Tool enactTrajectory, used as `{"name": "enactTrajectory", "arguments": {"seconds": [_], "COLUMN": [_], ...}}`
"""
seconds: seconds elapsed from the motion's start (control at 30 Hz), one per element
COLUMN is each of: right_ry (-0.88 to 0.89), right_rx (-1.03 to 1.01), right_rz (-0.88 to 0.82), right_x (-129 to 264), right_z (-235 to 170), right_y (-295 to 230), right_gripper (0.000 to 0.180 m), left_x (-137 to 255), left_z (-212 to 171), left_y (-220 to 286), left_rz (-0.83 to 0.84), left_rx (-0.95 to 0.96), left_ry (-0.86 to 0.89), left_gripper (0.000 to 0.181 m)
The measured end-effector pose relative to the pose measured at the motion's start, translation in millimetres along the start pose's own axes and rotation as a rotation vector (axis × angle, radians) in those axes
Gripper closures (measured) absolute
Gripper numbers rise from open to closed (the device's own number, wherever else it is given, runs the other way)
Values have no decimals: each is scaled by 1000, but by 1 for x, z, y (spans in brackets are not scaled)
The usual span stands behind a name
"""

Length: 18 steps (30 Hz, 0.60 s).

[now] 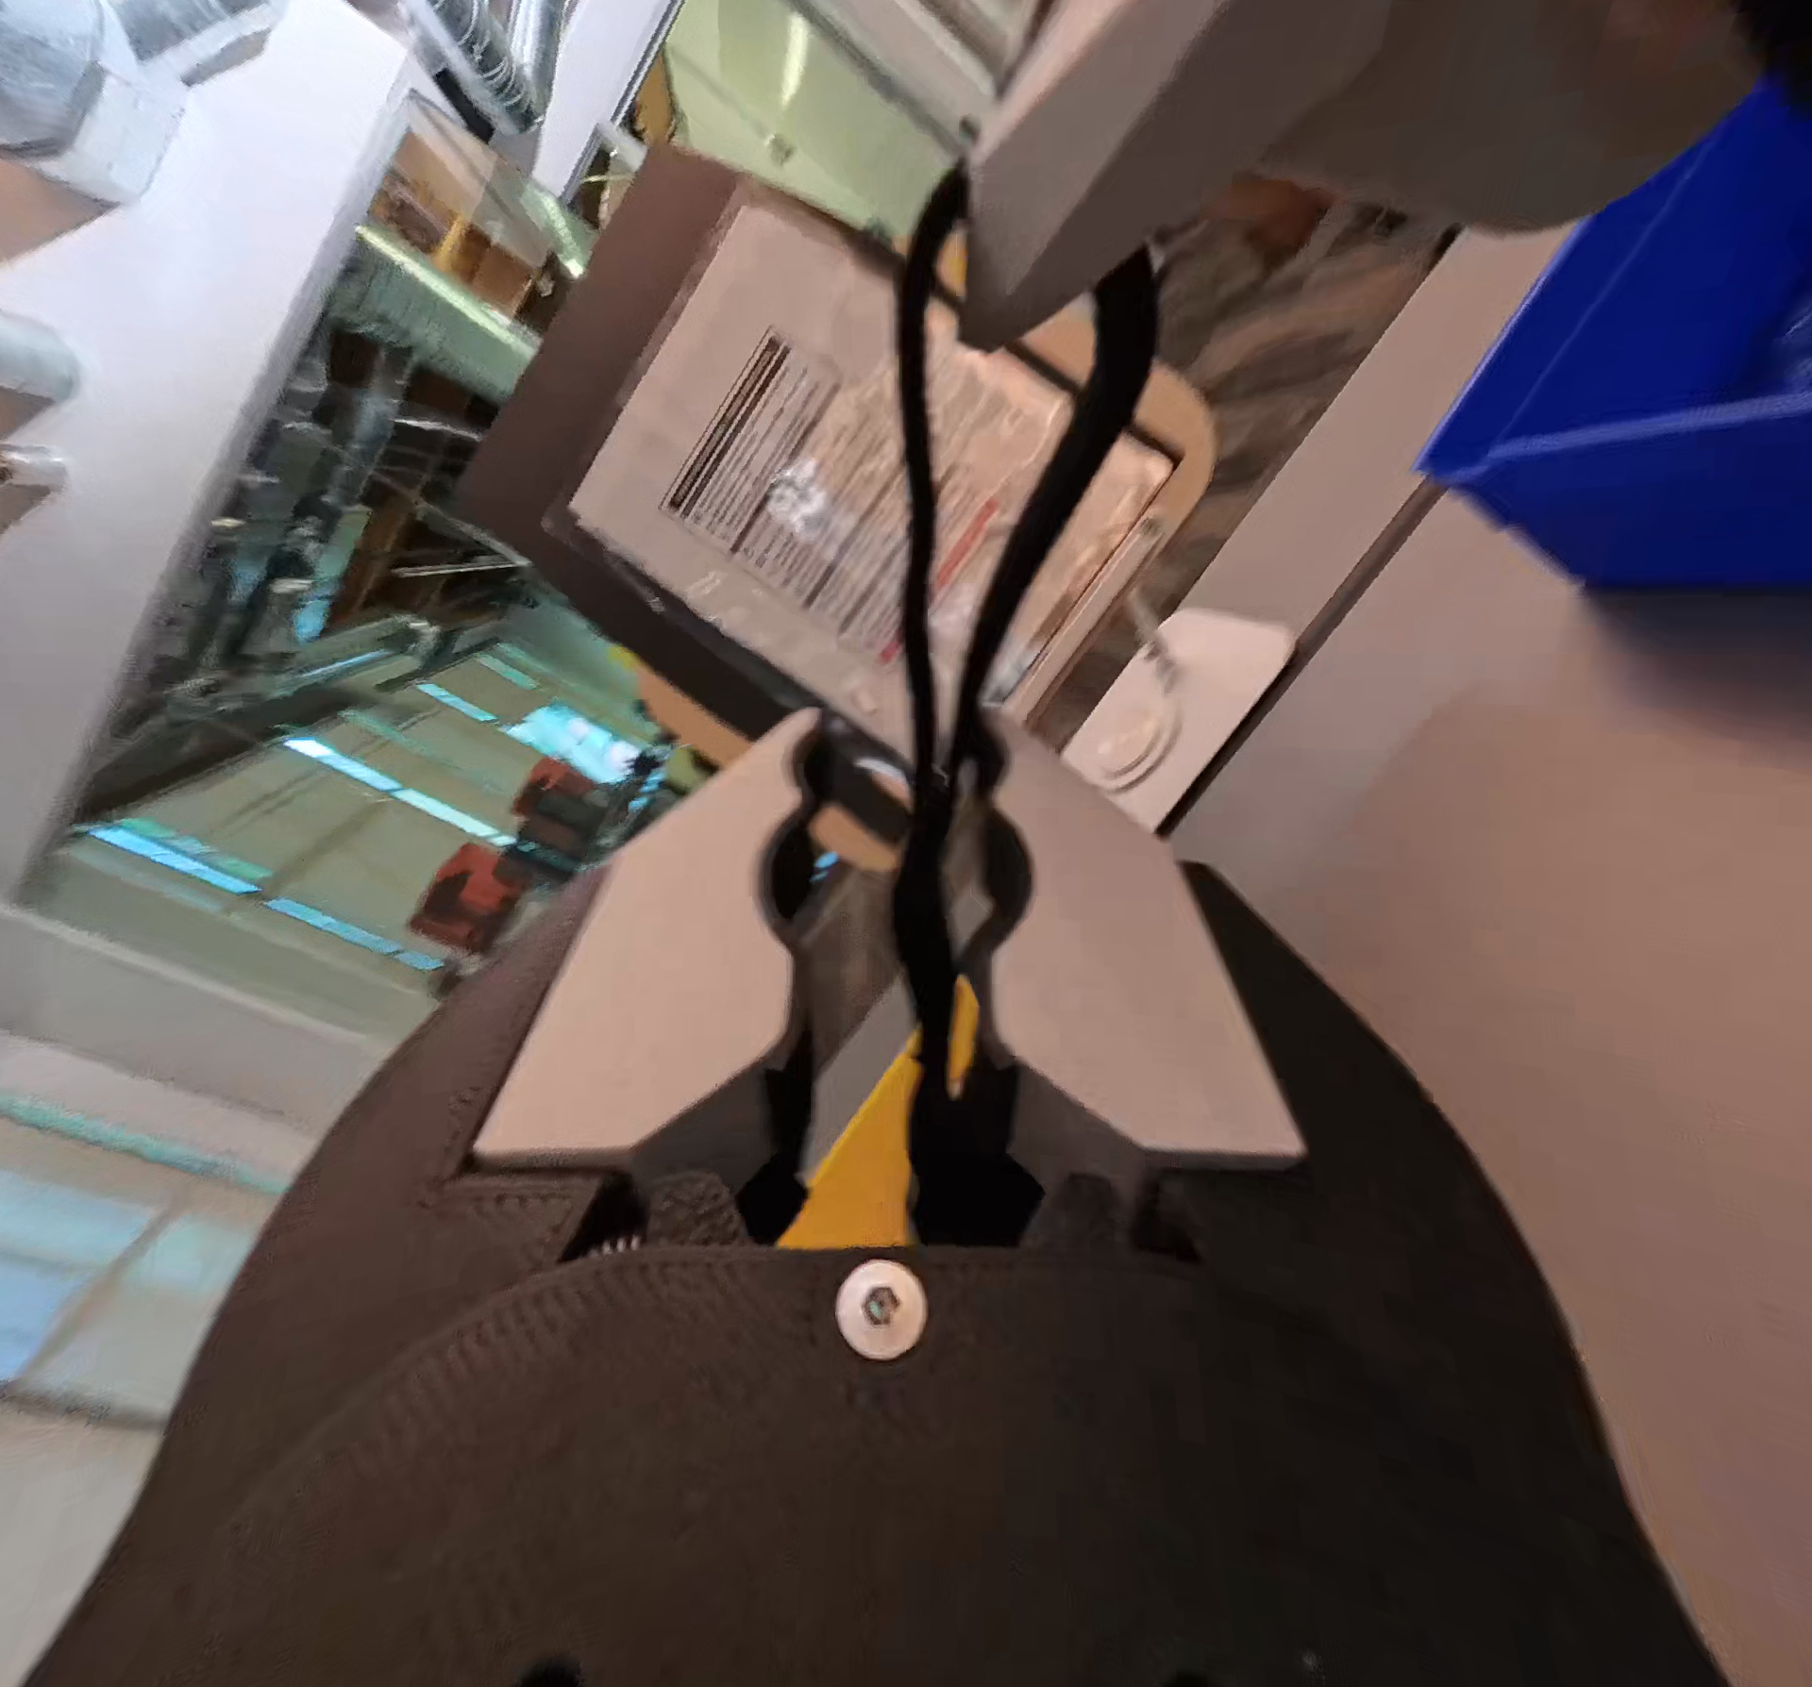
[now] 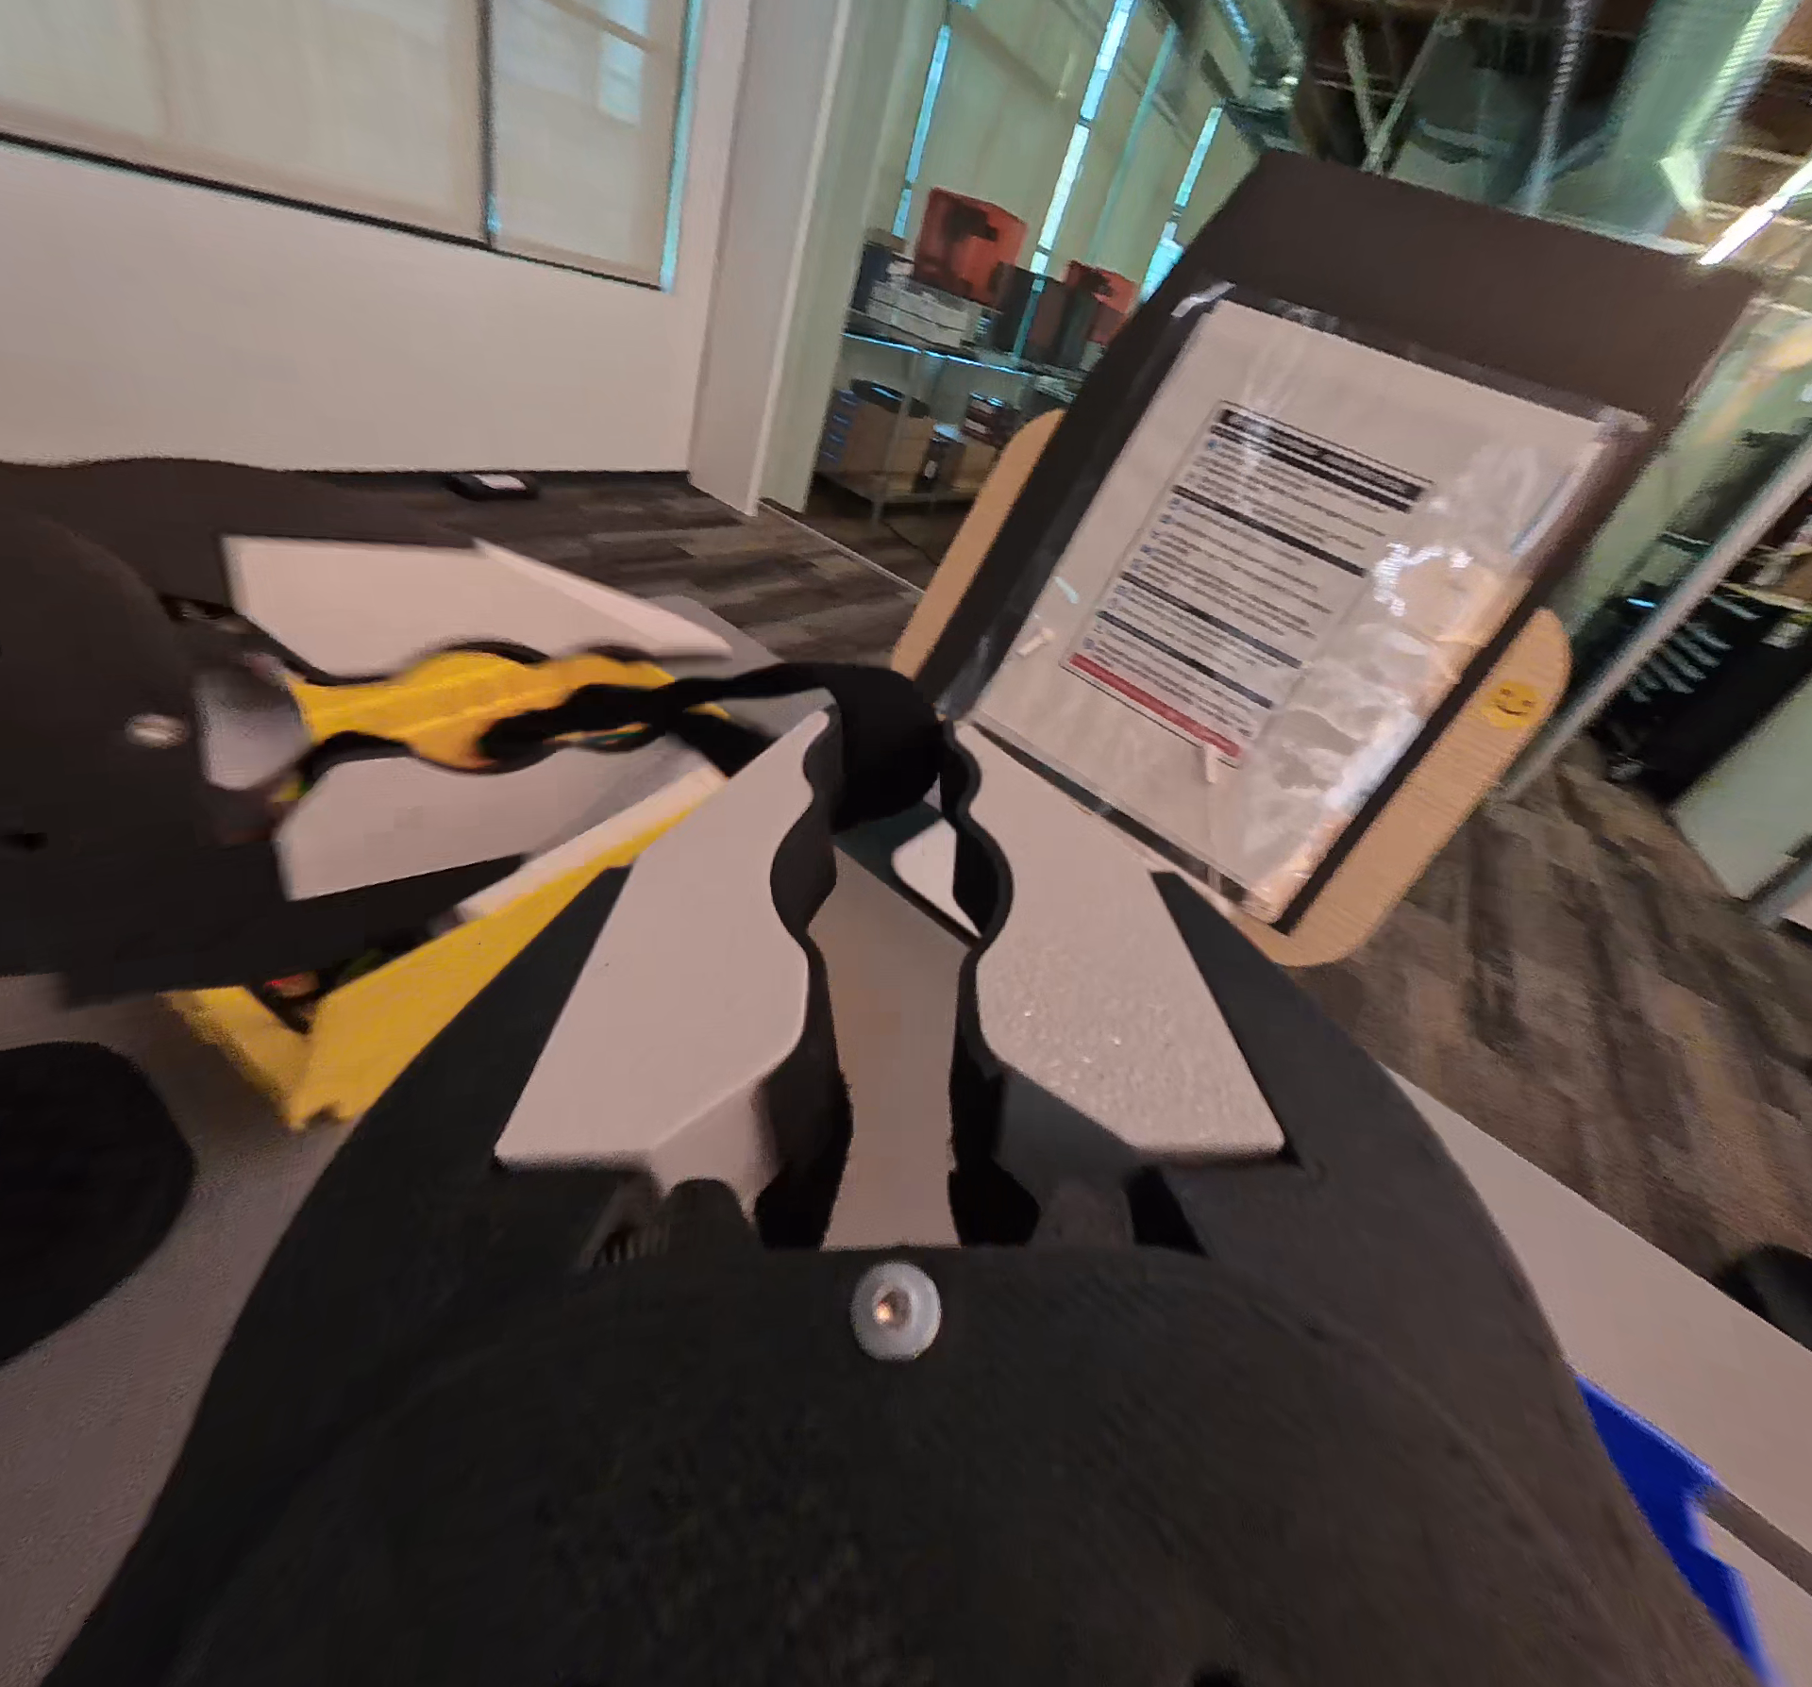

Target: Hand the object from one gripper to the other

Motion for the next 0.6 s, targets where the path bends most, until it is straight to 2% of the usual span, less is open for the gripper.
{"name": "enactTrajectory", "arguments": {"seconds": [0.03, 0.07, 0.1, 0.13, 0.2, 0.23, 0.37, 0.6], "right_ry": [-12, -27, -45, -58, -82, -90, -25, -162], "right_rx": [22, 34, 30, 19, -39, -72, -164, -202], "right_rz": [-36, -63, -83, -83, -57, -100, -169, -290], "right_x": [1, 3, 6, 10, 21, 29, 63, 101], "right_z": [-2, -4, -6, -8, -13, -15, -14, -60], "right_y": [10, 21, 34, 48, 72, 90, 143, 208], "right_gripper": [164, 166, 178, 179, 179, 179, 180, 179], "left_x": [0, 1, 2, 5, 17, 23, 44, 69], "left_z": [4, 6, 8, 10, 19, 21, 26, 35], "left_y": [3, 6, 10, 12, 8, 4, -1, -5], "left_rz": [-47, -118, -197, -264, -342, -359, -476, -572], "left_rx": [58, 123, 189, 250, 336, 353, 426, 472], "left_ry": [29, 38, 41, 59, 146, 174, 223, 302], "left_gripper": [133, 116, 102, 96, 102, 102, 92, 92]}}
Point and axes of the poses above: each gripper's, where its closed fingertips meet, x back along the fingers, z out of its top, y = z × x across the jaws, the point moved 4 cm from there along x, back along the fingers, and after that the axes turned 8 degrees about -z, right-handed, at the moved point
